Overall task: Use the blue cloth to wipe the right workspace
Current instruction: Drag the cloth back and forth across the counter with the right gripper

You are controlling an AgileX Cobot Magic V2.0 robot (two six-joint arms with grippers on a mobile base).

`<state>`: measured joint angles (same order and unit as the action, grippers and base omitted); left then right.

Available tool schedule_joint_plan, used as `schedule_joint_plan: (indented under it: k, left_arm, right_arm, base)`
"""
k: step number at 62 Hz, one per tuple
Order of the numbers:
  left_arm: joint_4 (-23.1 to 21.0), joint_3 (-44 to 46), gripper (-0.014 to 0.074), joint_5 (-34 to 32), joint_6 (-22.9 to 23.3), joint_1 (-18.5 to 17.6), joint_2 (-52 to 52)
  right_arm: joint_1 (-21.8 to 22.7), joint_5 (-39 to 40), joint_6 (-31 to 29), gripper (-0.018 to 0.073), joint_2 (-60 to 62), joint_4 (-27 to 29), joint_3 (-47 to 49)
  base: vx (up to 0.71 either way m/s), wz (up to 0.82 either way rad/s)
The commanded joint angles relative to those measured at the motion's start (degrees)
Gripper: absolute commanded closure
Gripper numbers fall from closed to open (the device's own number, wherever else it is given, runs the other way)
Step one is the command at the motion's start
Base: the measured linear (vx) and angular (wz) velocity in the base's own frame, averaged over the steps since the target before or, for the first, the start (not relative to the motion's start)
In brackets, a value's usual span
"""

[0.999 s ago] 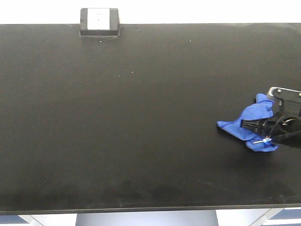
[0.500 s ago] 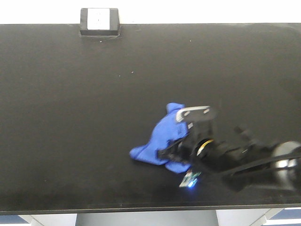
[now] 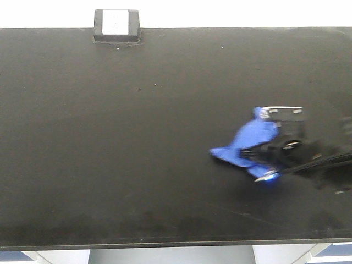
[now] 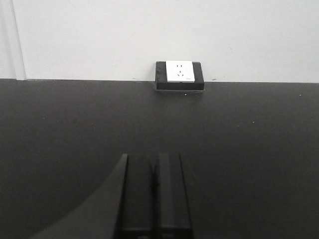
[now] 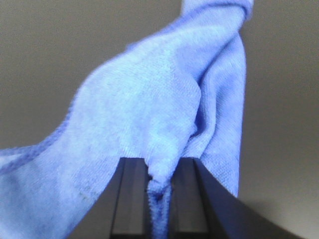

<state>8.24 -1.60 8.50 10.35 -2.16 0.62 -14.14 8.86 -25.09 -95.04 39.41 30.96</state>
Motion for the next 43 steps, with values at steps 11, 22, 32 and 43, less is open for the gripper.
schedule_joint_plan:
  k: [11,22,32,43]
  left_arm:
    - [0.05,-1.75,0.0602,-4.60,0.49,-0.28,0.86]
    - [0.05,-1.75,0.0602,-4.60,0.49,-0.28,0.86]
    - [0.05,-1.75,0.0602,-4.60,0.49,-0.28,0.86]
    - [0.05,-1.75,0.0602,-4.60,0.49,-0.28,0.86]
  right_arm:
    - [6.63,-4.77,-4.97,0.0540,7.96,2.51,0.35]
    - [6.63,-4.87,-12.84,0.0503,11.46,2.29,0.35]
    - [6.63,-6.69,-18.27,0.0400,14.21,2.47,0.35]
    - [6.63,-6.69,-17.48,0.0192,14.98,3.56,0.35]
  base:
    - [0.00,0.00]
    - [0.00,0.00]
    - [0.00,0.00]
    - [0.00,0.00]
